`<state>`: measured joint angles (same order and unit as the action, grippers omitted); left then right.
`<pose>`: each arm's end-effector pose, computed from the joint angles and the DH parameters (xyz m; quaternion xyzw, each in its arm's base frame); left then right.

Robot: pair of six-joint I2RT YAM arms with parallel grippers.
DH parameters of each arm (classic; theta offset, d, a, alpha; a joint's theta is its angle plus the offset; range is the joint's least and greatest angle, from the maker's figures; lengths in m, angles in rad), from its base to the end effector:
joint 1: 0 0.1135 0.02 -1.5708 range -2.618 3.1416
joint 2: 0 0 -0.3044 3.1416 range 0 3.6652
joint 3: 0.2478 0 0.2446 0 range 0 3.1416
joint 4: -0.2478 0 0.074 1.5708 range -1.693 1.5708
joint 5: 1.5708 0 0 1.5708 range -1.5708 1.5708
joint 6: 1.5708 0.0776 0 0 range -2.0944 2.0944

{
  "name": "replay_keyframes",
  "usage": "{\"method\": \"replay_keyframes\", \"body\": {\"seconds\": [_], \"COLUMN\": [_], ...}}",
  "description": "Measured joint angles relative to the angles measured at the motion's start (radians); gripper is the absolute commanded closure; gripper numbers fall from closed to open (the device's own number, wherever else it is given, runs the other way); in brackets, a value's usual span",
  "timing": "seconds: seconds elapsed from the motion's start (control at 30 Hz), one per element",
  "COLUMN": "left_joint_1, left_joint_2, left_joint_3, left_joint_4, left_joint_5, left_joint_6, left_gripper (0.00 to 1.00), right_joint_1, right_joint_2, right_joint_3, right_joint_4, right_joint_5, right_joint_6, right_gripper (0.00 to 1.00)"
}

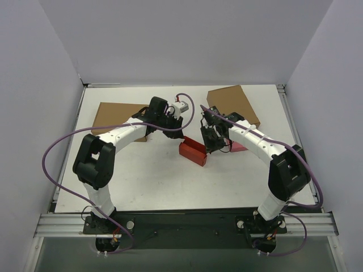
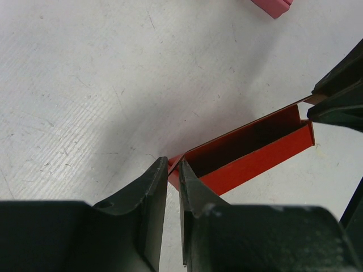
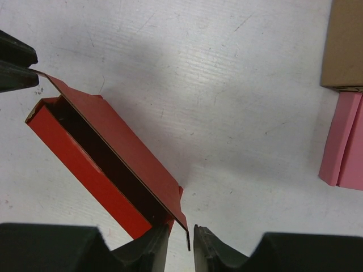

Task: Fold the paper box
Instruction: Close the paper box at the center of the board.

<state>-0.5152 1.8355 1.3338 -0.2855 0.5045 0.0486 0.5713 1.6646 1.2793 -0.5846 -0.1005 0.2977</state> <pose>0.3614 -0.2477 0.2453 0.3405 0.8331 -0.3099 0.3064 0.3123 0.2100 0.2583 -0.1448 0.9431 0.1679 0.2479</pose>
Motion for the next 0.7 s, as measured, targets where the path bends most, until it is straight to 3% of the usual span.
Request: {"method": "replay_keyframes", "body": {"seconds": [0.13, 0.27, 0.5, 0.7], "left_joint_1": [0.000, 0.006, 0.018, 0.047], "left_joint_2": [0.000, -0.001, -0.016, -0.040], "left_joint_3": [0.000, -0.001, -0.021, -0.047], "left_joint_4": [0.002, 0.012, 0.023, 0.047], "left_joint_5": [0.005, 0.027, 0.046, 0.054], "left_joint_6": [-0.012, -0.030, -0.063, -0.096], "left_gripper": [0.75, 0.72, 0.72, 0.71], "right_joint_1": [0.001, 0.002, 0.002, -0.001], "right_joint_2": [0.000, 0.000, 0.001, 0.024], "right_joint_3": [0.000, 0.000, 0.000, 0.011], "right_joint_4": [0.001, 0.013, 0.061, 0.076], "right_joint_5": [-0.002, -0.024, -0.104, -0.178], "right_joint_6": [-0.016, -0.060, -0.172, -0.282], "right_gripper": [0.56, 0.29, 0.05, 0.02]}}
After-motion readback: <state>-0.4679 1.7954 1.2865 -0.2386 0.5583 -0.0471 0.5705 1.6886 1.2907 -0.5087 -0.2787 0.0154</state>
